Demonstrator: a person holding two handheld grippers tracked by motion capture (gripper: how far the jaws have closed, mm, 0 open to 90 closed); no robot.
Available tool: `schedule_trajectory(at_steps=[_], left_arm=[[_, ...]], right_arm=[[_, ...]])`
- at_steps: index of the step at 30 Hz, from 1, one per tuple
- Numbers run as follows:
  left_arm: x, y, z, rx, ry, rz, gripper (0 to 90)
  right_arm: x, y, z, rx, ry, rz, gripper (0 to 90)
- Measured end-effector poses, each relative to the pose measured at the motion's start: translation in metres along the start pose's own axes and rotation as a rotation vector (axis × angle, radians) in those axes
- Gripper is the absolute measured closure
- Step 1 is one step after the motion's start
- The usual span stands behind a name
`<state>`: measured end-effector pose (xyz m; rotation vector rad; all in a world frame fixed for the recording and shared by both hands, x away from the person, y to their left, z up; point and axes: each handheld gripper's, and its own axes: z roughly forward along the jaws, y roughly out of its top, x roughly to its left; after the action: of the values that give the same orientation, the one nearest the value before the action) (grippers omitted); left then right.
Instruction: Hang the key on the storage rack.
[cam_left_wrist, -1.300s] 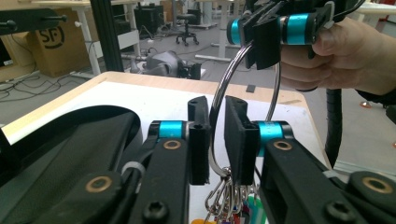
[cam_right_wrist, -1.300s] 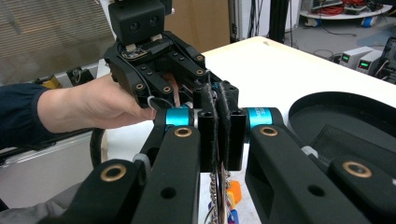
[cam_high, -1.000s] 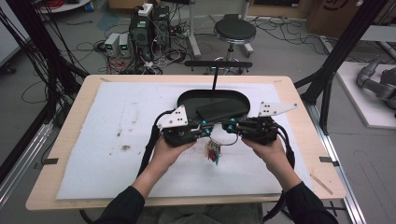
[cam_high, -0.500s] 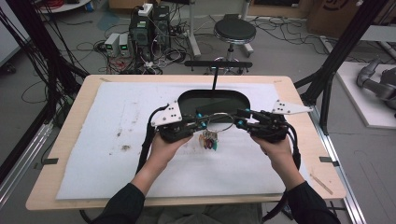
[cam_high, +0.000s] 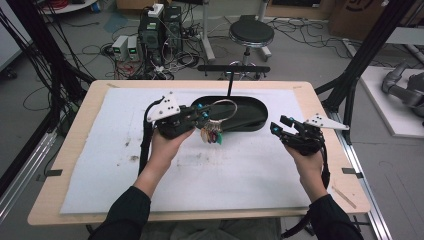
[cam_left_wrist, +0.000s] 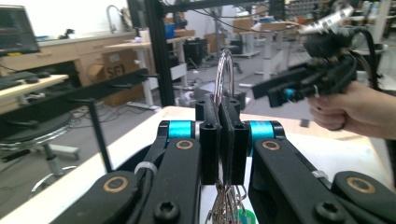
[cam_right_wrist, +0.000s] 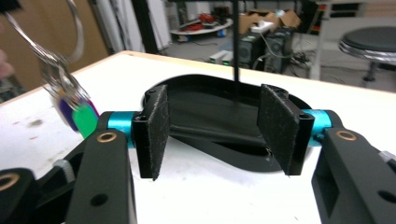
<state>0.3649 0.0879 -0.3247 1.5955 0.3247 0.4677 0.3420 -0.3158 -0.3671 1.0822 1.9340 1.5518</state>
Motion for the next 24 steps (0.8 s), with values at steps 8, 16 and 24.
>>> schedule_trajectory(at_steps=[8,16,24], left_arm=[[0.018,0.008,-0.002,-0.017,0.065,-0.006,86.7],[0.037,0.009,0.0,-0.039,0.131,-0.027,86.7],[0.057,0.009,0.005,-0.037,0.183,-0.053,86.7]], right_arm=[[-0.006,-0.01,0.0,0.02,-0.065,-0.007,43.5],[-0.013,-0.012,-0.003,0.012,-0.104,-0.002,43.6],[-0.016,-0.012,-0.003,0.006,-0.115,0.011,43.7]])
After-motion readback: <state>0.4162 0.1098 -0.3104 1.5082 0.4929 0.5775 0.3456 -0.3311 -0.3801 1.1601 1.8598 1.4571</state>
